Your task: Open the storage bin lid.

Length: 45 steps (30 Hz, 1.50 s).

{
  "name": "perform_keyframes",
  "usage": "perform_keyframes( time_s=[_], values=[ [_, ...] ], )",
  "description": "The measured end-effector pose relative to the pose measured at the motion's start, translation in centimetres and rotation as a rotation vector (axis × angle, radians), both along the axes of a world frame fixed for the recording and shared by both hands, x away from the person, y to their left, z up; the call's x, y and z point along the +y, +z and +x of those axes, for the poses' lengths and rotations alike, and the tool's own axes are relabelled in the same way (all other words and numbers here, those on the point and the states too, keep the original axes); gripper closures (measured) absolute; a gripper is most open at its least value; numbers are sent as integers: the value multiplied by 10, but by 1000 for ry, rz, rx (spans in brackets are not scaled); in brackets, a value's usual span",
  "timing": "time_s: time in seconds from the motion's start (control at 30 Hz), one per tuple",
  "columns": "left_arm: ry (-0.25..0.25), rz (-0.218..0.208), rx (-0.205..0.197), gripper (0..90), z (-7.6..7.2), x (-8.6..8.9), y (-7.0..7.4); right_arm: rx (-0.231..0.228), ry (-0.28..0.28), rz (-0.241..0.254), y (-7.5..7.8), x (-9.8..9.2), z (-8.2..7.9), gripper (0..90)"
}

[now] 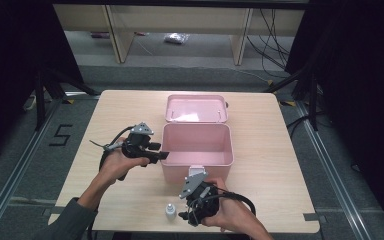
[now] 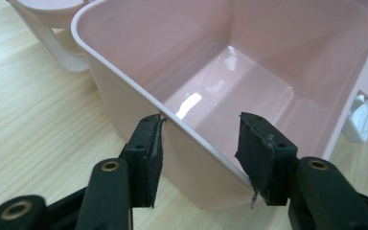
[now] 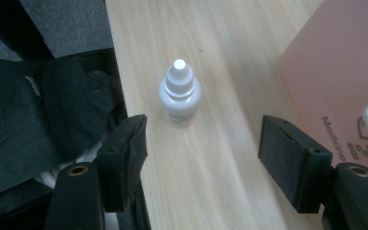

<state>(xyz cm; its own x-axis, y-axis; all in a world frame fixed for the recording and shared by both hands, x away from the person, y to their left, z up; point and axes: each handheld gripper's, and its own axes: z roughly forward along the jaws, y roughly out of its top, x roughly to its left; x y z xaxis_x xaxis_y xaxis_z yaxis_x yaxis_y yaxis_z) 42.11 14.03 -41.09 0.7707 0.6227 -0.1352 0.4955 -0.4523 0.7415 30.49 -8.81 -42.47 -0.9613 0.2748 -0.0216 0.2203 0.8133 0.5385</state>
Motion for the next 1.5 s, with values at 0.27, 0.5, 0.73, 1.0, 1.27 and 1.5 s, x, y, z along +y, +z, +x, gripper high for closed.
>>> perform_keyframes(
  time_s=[0.27, 0.5, 0.73, 1.0, 1.27, 1.5],
  values=[
    [-1, 0, -1, 511, 0, 0, 0, 8, 2, -14, -1, 8, 2, 345],
    [13, -17, -1, 511, 0, -2, -1, 19, 29, -38, -1, 18, 2, 342],
    [0, 5, -4, 510, 0, -1, 0, 37, 62, -68, -7, 32, 2, 341],
    [11, 7, 6, 506, 0, -2, -1, 39, 81, -94, -15, 41, 6, 347],
    [7, 6, 14, 503, 1, -2, -1, 62, 47, -148, -19, 49, 5, 354],
    [9, 7, 17, 503, 0, -2, -1, 39, 103, -146, -25, 54, 9, 369]
  ],
)
